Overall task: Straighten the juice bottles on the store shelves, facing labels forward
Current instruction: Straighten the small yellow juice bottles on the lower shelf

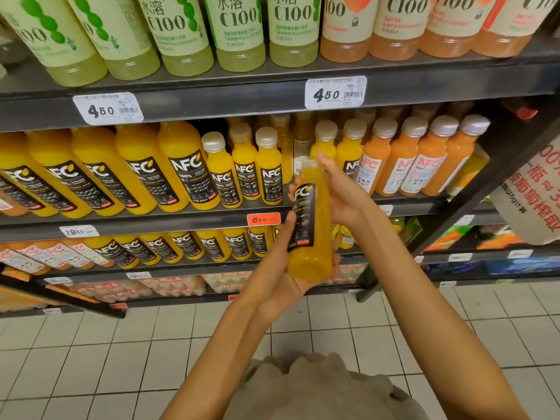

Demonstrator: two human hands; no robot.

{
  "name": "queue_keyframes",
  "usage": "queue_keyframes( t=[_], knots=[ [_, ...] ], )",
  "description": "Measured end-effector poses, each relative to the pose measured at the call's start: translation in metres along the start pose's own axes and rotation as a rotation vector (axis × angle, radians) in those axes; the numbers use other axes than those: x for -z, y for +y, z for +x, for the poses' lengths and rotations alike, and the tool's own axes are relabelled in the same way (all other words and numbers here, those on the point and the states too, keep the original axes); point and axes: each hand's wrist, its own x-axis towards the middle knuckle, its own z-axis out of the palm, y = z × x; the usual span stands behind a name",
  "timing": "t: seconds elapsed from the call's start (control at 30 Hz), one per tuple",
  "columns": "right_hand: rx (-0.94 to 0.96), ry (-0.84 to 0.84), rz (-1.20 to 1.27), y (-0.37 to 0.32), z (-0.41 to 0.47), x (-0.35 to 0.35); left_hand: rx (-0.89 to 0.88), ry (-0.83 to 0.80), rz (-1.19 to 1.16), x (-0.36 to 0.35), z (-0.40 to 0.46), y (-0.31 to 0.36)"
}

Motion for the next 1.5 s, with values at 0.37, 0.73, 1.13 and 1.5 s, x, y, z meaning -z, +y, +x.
queue_keyframes(
  t=[0.37,0.73,1.13,1.5],
  knots=[
    [0.063,-0.101,0.196,0.008,-0.001,0.009,0.031,0.016,0.06,0.004,0.009,-0.009],
    [0.538,-0.141,-0.414,-0.021,-0.044,-0.031,-0.464,0.271,0.712,0.021,0.017,0.004],
    [0.565,-0.558,-0.426,-0.023,-0.064,-0.042,-0.475,0.106,0.974,0.035,0.024,0.024],
    [0.598,0.099,-0.532,-0.011,-0.04,-0.037,-0.355,0.048,0.871,0.05,0.012,0.026]
  ],
)
